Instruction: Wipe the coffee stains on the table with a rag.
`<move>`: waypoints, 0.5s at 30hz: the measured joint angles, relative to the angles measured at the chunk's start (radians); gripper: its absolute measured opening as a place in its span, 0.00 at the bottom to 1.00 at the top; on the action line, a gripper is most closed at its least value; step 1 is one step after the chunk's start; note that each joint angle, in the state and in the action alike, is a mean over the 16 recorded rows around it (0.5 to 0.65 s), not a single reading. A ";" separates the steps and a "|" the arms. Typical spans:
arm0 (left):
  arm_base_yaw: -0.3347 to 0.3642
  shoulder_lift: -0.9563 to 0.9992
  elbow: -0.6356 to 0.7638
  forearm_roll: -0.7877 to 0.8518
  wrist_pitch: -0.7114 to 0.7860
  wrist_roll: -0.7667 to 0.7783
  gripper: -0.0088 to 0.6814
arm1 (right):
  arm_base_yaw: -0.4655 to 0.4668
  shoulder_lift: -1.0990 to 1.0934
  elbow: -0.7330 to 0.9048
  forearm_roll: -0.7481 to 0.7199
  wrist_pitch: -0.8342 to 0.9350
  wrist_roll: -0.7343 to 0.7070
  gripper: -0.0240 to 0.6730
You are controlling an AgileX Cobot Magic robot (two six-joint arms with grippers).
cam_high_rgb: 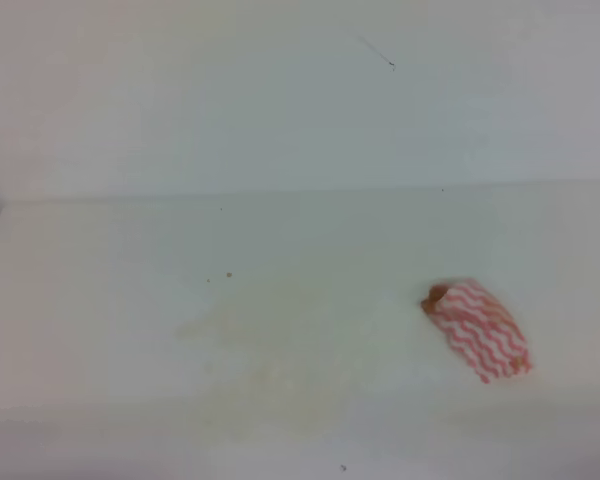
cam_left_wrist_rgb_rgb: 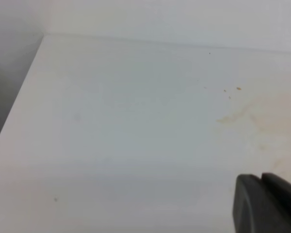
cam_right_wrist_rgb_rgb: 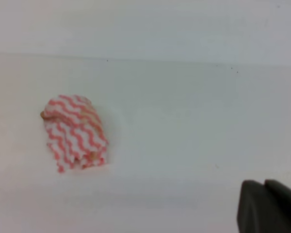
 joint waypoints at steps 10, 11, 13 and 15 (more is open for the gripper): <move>0.000 0.000 0.000 0.000 0.000 0.000 0.01 | 0.000 0.002 -0.006 0.000 0.003 0.000 0.03; 0.000 0.000 0.000 0.000 0.000 0.000 0.01 | 0.000 0.002 -0.005 0.000 0.003 0.000 0.03; 0.000 0.000 0.000 0.000 0.000 0.000 0.01 | 0.000 0.002 -0.005 0.000 0.003 0.000 0.03; 0.000 0.000 0.000 0.000 0.000 0.000 0.01 | 0.000 0.002 -0.005 0.000 0.003 0.000 0.03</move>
